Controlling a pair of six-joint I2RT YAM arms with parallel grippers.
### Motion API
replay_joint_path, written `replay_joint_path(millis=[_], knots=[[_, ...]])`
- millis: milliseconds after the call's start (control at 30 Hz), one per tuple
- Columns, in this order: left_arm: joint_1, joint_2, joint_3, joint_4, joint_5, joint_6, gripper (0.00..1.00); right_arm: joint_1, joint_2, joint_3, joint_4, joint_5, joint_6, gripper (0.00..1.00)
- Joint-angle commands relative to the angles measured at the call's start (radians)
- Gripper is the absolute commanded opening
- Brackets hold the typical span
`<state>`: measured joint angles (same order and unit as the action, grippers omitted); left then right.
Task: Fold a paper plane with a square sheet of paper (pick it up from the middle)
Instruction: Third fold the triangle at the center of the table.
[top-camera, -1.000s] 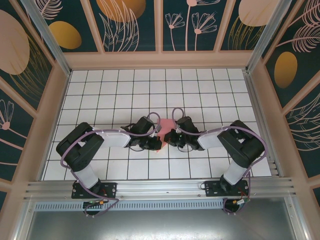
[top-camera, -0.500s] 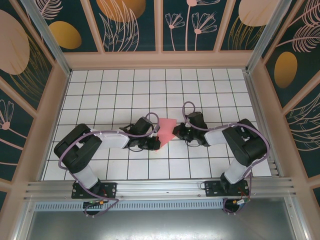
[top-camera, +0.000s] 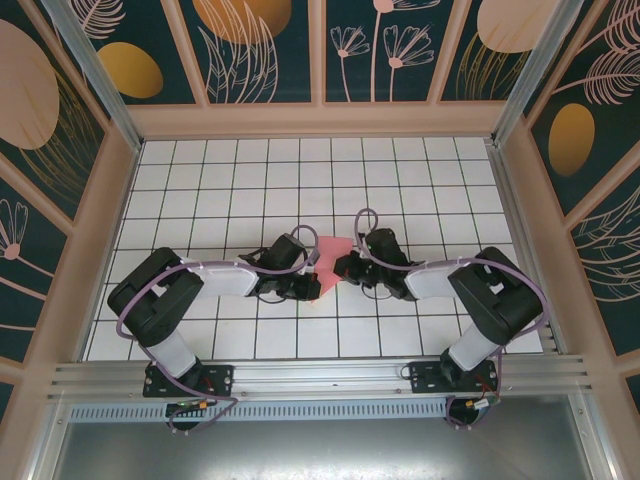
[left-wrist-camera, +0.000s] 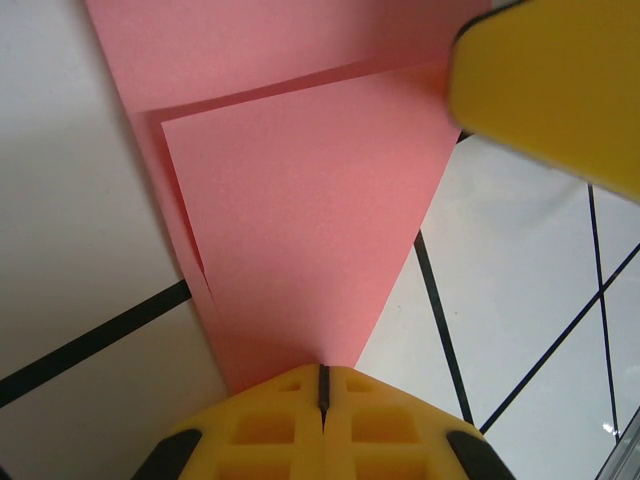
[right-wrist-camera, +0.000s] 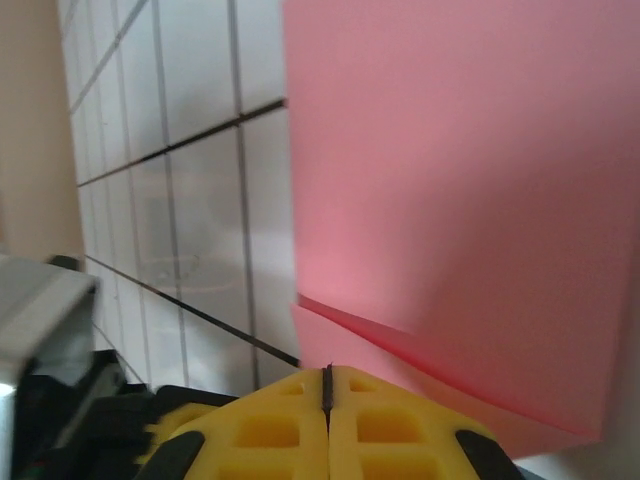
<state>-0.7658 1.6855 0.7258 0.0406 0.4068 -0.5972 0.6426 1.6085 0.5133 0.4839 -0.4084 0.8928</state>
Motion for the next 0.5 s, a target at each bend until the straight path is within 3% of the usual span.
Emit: replay_joint_path(millis=[0, 300, 467], knots=[[0.0, 0.021, -0.005, -0.108, -0.028, 0.028, 0.03, -0.02, 0.021, -0.041, 0.038, 0.026, -0.007, 0.07], [0.0, 0.013, -0.011, -0.111, -0.028, 0.033, 0.03, -0.144, -0.011, -0.09, 0.048, 0.0, -0.048, 0.07], [0.0, 0.011, -0.01, -0.108, -0.024, 0.029, 0.03, -0.125, -0.087, -0.06, 0.038, -0.025, -0.051, 0.09]])
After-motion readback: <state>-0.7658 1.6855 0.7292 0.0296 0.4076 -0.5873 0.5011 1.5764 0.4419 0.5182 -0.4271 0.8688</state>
